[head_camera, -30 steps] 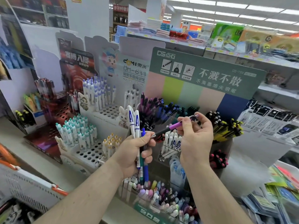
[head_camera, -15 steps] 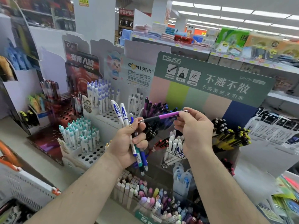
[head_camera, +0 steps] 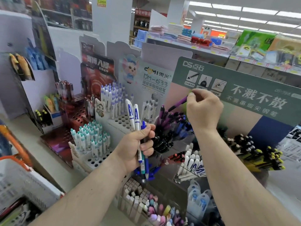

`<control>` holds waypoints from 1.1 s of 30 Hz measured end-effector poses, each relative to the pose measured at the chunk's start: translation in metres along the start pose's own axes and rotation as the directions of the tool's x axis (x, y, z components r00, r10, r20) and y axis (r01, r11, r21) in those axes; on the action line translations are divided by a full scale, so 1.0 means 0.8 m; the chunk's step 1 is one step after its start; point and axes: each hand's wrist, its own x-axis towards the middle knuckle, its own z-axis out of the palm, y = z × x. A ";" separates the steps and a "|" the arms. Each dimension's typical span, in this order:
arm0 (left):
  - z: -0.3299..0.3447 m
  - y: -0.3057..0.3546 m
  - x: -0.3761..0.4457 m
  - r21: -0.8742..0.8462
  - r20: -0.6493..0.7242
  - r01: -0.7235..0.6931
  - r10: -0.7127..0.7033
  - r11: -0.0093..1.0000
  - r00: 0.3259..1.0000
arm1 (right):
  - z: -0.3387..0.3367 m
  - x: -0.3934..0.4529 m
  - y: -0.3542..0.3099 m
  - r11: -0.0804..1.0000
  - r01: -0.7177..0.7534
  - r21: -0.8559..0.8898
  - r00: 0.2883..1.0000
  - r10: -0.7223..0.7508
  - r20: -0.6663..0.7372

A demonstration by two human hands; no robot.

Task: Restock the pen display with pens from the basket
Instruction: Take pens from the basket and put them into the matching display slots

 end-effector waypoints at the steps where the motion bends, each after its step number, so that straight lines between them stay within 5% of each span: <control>1: -0.002 0.001 0.000 0.009 -0.002 0.001 -0.001 1.000 1.000 | 0.008 0.002 0.001 0.998 -0.006 -0.059 0.997 0.010 0.070; 6: -0.009 0.002 -0.001 0.045 -0.001 0.001 -0.001 0.999 1.000 | 0.038 0.014 0.004 0.939 -0.061 -0.339 0.888 0.206 0.411; 12: -0.012 0.000 -0.003 0.087 0.008 0.020 -0.021 0.996 1.000 | 0.051 0.025 -0.003 0.870 -0.027 -0.492 0.821 0.300 0.486; 16: -0.010 -0.004 -0.007 0.118 0.039 0.054 -0.059 0.991 0.997 | 0.031 0.014 -0.013 0.890 0.028 -0.455 0.861 0.210 0.463; 19: -0.009 -0.009 -0.010 0.089 0.097 0.087 -0.096 0.992 0.991 | 0.002 -0.016 -0.033 0.984 -0.007 -0.177 0.885 0.088 0.456; 23: -0.004 -0.017 -0.014 0.155 0.161 0.117 -0.142 0.981 0.977 | -0.025 -0.054 -0.035 0.971 -0.211 -0.114 0.536 0.213 0.817; 25: 0.003 -0.023 -0.018 0.238 0.175 0.113 -0.157 0.965 0.972 | -0.034 -0.065 -0.025 0.965 -0.240 -0.105 0.488 0.214 0.846; 30: 0.014 -0.037 -0.027 0.295 0.198 0.119 -0.183 0.948 0.963 | -0.059 -0.082 -0.002 0.892 -0.444 0.088 0.575 0.208 0.791; 33: 0.018 -0.044 -0.028 0.263 0.102 0.160 -0.193 0.951 0.976 | -0.078 -0.083 0.012 0.902 -0.395 0.174 0.751 0.209 0.626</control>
